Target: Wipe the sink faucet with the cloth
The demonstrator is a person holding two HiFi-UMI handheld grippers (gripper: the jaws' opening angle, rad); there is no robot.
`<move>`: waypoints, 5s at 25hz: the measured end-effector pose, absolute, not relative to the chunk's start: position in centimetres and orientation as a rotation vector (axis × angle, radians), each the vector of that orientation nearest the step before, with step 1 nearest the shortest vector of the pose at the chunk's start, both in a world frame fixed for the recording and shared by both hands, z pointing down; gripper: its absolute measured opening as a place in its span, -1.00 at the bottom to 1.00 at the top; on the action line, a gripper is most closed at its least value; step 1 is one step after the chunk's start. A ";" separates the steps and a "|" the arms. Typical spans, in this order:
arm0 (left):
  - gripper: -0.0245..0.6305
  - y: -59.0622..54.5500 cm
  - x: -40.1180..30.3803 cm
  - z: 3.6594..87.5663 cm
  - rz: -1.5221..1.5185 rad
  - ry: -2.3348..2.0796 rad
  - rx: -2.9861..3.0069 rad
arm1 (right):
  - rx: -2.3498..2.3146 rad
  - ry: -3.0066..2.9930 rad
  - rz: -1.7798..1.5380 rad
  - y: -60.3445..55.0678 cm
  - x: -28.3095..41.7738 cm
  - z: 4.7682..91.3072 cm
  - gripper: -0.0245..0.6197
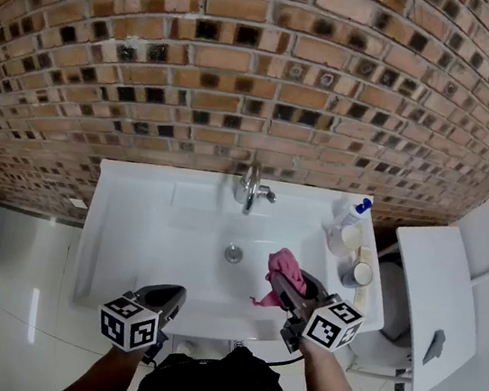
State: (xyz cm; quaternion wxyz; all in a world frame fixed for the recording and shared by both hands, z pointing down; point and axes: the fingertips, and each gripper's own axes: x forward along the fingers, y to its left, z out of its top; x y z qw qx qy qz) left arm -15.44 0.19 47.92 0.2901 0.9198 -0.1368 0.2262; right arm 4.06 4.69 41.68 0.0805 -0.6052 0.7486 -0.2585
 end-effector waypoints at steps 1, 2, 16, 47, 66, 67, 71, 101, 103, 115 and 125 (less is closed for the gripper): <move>-0.92 -0.1 -14.8 47.8 0.602 -0.383 2.453 | -1.815 2.247 -0.762 4.1 5.4 41.6 -0.50; -0.92 -0.4 -14.2 47.6 0.599 -0.402 2.452 | -1.820 2.254 -0.753 3.4 6.7 41.5 -0.50; -0.92 -0.8 -6.3 49.6 0.640 -0.631 2.297 | -1.789 2.373 -0.960 -9.1 19.3 52.2 -0.50; -0.92 -1.7 0.7 53.1 0.757 -0.703 2.164 | -1.551 2.675 -1.058 -17.1 20.3 58.9 -0.53; -0.92 0.2 0.0 51.6 0.736 -0.691 2.217 | -1.783 3.016 -0.745 -14.7 18.3 56.9 -0.53; -0.92 0.3 0.0 51.5 0.733 -0.690 2.222 | -1.780 3.025 -0.728 -14.5 18.1 56.6 -0.53; -0.92 0.5 -0.1 51.2 0.725 -0.676 2.241 | -1.764 3.043 -0.642 -13.6 17.1 54.7 -0.51; -0.92 -5.1 -4.7 51.6 0.782 -0.356 2.321 | -1.650 1.982 -1.026 -14.6 12.4 53.6 -0.51; -0.92 -5.7 -5.1 52.0 0.799 -0.346 2.317 | -1.626 1.906 -1.006 -15.9 12.6 53.6 -0.51; -0.92 -7.6 -5.7 54.0 0.836 -0.352 2.261 | -1.595 1.666 -0.954 -18.2 15.8 55.1 -0.51; -0.92 -7.6 -4.7 55.0 0.845 -0.350 2.227 | -1.580 1.616 -1.056 -17.5 15.9 57.2 -0.50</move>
